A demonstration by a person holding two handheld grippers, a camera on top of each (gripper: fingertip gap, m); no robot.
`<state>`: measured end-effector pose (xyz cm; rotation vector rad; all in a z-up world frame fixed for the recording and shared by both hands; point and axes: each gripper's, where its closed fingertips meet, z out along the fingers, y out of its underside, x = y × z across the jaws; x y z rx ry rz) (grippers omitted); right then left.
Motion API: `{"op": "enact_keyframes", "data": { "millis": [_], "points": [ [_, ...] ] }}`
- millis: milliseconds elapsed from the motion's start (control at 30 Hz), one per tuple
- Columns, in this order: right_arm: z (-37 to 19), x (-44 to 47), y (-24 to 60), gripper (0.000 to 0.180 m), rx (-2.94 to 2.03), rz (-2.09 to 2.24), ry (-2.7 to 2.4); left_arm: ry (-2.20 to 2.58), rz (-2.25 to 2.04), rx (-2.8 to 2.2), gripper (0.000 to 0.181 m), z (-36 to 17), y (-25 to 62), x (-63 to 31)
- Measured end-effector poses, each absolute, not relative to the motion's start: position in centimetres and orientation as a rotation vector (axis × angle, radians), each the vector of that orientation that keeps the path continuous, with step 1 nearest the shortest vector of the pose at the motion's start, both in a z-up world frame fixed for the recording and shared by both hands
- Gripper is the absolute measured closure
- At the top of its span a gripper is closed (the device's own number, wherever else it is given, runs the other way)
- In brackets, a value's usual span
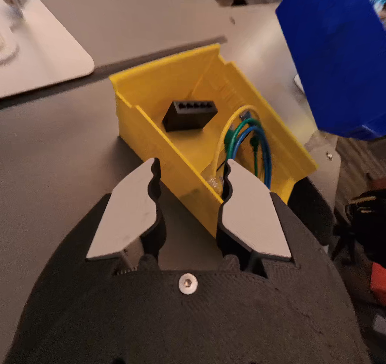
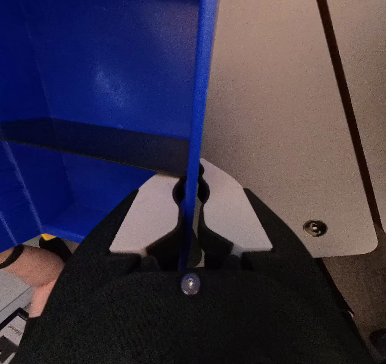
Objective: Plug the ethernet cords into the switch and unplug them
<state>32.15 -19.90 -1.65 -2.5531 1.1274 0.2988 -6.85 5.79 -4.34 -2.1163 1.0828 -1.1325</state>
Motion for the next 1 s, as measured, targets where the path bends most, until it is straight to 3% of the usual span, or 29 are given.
{"op": "enact_keyframes", "data": {
  "millis": [167, 267, 500, 900, 1000],
  "points": [
    [-7.0, 32.9, -22.0, 0.169, -2.604, 0.357, 1.170, 1.265, -0.877, -2.125, 0.137, -7.4, 5.3, -6.3],
    [-9.1, 32.4, -22.0, 0.169, -2.686, 0.339, 1.116, 1.338, -0.836, -2.114, 0.158, -7.2, 4.4, -6.4],
    [-11.2, 30.2, -20.3, 0.169, -2.897, 0.231, 0.912, 1.489, -0.630, -2.236, 0.161, -7.3, 7.9, -13.4],
    [-13.4, 24.6, -11.5, 0.173, -2.940, 0.241, 0.587, 0.730, -0.285, -2.594, 0.177, -6.9, 18.0, -40.2],
    [-13.4, 26.0, -11.1, 0.173, -2.939, 0.229, 0.587, 0.562, -0.372, -2.577, 0.177, -6.8, 18.4, -43.8]
  ]
}}
